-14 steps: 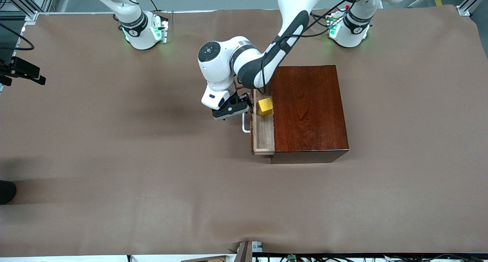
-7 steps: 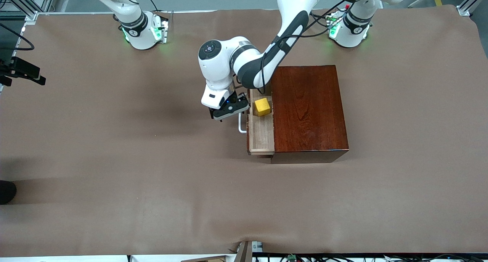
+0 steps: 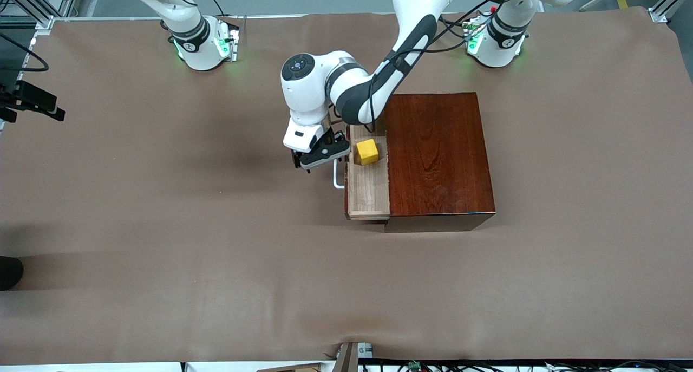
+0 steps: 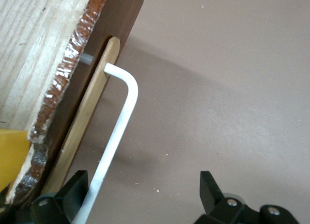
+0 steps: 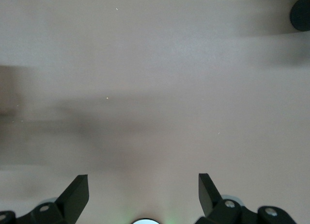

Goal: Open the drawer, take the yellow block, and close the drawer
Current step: 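Pull the drawer out of the box with the left gripper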

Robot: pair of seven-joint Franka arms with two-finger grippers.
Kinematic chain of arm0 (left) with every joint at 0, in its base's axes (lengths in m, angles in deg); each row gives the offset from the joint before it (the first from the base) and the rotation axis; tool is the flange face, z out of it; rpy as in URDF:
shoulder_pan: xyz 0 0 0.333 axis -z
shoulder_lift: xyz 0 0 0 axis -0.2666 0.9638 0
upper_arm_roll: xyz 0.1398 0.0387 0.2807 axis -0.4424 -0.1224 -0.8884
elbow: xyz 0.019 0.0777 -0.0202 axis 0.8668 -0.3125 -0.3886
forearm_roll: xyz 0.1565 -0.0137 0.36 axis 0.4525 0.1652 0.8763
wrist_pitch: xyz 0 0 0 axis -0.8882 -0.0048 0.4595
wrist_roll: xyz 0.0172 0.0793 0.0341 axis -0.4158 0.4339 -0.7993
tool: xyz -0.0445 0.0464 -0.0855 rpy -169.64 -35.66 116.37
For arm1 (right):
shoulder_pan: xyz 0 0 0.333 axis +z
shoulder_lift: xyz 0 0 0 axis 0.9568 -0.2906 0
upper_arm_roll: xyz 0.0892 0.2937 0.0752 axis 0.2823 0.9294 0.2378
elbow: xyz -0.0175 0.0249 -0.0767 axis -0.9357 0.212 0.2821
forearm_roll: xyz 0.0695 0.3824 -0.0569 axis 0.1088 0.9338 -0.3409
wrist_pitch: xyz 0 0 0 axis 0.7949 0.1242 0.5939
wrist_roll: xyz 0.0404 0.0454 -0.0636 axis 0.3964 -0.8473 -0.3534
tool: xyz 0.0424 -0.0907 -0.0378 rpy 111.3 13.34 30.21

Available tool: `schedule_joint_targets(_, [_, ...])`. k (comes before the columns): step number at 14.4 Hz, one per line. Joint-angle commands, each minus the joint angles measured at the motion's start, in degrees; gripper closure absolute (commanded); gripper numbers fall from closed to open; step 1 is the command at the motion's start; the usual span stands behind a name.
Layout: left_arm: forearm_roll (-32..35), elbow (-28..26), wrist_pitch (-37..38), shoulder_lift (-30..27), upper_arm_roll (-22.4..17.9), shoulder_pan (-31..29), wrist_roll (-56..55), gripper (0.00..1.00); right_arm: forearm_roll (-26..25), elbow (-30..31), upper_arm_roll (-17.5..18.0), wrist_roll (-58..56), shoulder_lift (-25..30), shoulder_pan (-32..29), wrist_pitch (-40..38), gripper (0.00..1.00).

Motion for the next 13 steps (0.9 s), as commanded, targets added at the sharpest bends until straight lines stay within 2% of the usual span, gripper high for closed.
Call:
schedule_joint_targets(1, [-1.42, 3.01, -5.87, 3.26, 0.81, 1.28, -2.73, 0.0, 0.87, -0.97, 0.25, -0.15, -0.44, -0.73, -0.21, 0.0])
schedule_joint_targets(7, [-1.42, 2.92, -6.14, 2.82, 0.72, 1.28, -3.08, 0.0, 0.78, -0.97, 0.25, -0.6, -0.61, -0.82, 0.05, 0.0])
schedule_joint_targets(13, [-1.33, 2.92, 3.52, -0.08, 0.54, 1.28, -2.99, 0.0, 0.08, -1.06, 0.16, -0.68, -1.49, -0.64, 0.76, 0.0])
